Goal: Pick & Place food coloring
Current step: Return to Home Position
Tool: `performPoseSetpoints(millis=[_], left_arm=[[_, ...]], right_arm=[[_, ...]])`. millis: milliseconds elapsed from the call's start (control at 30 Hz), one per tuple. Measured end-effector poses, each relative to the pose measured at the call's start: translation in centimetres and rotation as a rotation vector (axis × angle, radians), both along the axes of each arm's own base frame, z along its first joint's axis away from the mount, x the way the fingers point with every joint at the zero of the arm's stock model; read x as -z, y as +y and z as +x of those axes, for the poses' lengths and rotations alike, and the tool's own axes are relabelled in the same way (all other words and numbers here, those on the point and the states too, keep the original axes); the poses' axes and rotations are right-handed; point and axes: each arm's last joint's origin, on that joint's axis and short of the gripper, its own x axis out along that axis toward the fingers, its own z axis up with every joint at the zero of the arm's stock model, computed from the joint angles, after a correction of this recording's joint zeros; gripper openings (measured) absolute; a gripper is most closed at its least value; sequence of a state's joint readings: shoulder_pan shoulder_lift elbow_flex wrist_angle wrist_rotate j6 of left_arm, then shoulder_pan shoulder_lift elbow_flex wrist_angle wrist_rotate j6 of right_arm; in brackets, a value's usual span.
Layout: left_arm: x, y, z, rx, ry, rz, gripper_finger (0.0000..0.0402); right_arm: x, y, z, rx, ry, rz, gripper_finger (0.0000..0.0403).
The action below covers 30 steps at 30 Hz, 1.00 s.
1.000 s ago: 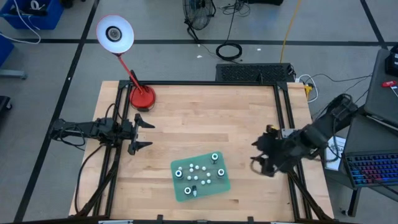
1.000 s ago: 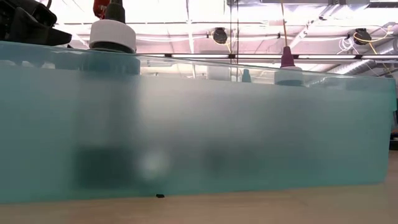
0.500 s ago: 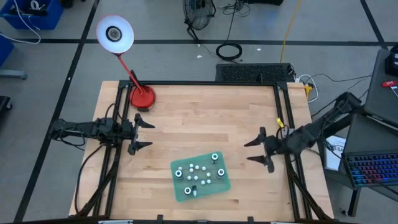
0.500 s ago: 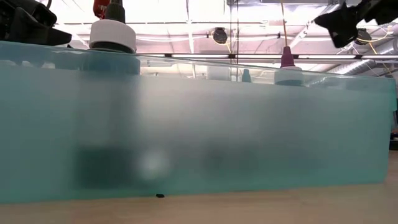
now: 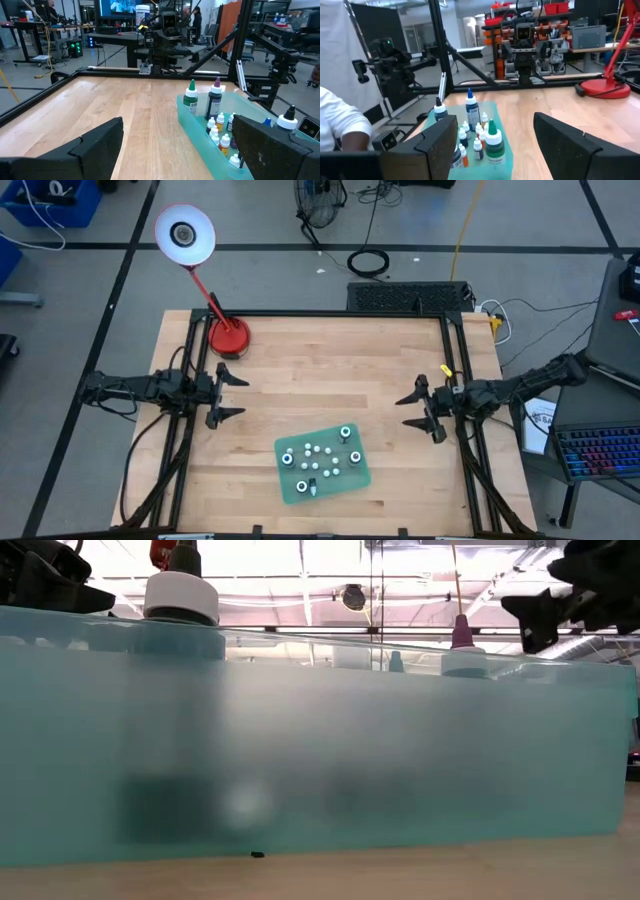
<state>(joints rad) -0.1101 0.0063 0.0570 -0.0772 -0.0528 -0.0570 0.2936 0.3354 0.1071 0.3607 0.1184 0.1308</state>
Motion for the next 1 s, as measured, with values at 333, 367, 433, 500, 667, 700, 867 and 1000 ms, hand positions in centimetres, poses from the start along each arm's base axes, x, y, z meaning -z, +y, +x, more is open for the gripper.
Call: performPoseSetpoints(millis=[333,367,433,500,667,700,867,1000], left_arm=[[0.0,0.0,0.0,0.0,0.001,0.0,0.0365],[0.0,0.0,0.0,0.0,0.0,0.0,0.0365],[0.0,0.0,0.0,0.0,0.0,0.0,0.0365],[0.0,0.0,0.0,0.0,0.001,0.0,0.0365],[0.0,0.0,0.0,0.0,0.0,0.0,0.0365],[0.0,0.0,0.0,0.0,0.001,0.0,0.0365],[0.0,0.0,0.0,0.0,0.001,0.0,0.0365],[0.0,0.0,0.0,0.0,0.0,0.0,0.0365]], right_arm=[[0.0,-1.0,-0.1,-0.087,-0.071,-0.009,0.025],[-0.1,-1.1,-0.2,-0.1,-0.074,-0.009,0.0251],[-0.1,-1.3,-0.2,-0.113,-0.073,-0.003,0.0251],[0.0,-1.5,-0.2,-0.108,-0.065,-0.007,0.025],[0.4,-1.6,-0.1,-0.089,-0.039,-0.074,0.0248],[0.5,-1.6,-0.1,-0.089,-0.028,-0.075,0.0248],[0.8,-1.6,-0.1,-0.091,0.003,-0.079,0.0247],[0.8,-1.6,-0.1,-0.091,0.001,-0.079,0.0249]])
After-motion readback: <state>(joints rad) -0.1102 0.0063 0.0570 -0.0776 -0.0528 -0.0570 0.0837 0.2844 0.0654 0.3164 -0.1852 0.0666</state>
